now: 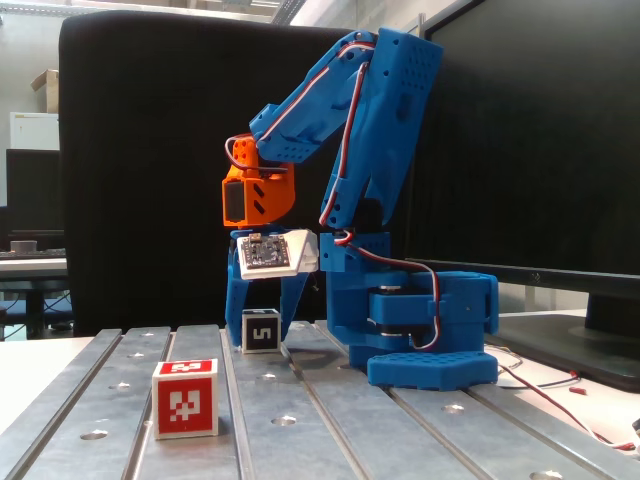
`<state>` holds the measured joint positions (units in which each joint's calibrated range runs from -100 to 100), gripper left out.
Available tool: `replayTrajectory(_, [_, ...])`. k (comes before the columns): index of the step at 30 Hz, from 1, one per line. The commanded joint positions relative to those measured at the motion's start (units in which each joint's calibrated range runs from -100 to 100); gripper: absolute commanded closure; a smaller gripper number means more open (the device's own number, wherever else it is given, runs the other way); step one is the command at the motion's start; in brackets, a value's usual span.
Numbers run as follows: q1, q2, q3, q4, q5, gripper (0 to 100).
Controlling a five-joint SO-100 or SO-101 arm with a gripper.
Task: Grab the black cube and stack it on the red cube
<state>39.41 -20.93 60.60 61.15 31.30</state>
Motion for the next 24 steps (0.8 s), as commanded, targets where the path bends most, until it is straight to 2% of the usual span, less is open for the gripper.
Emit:
replayTrajectory(1, [-0.09,-0.71,-0.58,0.28,-0.11,83])
replayTrajectory(8, [-0.32,-0.79,-2.39,1.05,-0.11,83])
replayTrajectory(15, [-3.12,-0.79,-11.53,10.63,-0.43,83])
replayTrajectory(24, [-11.39,-0.79,-21.48,18.24,-7.37,83])
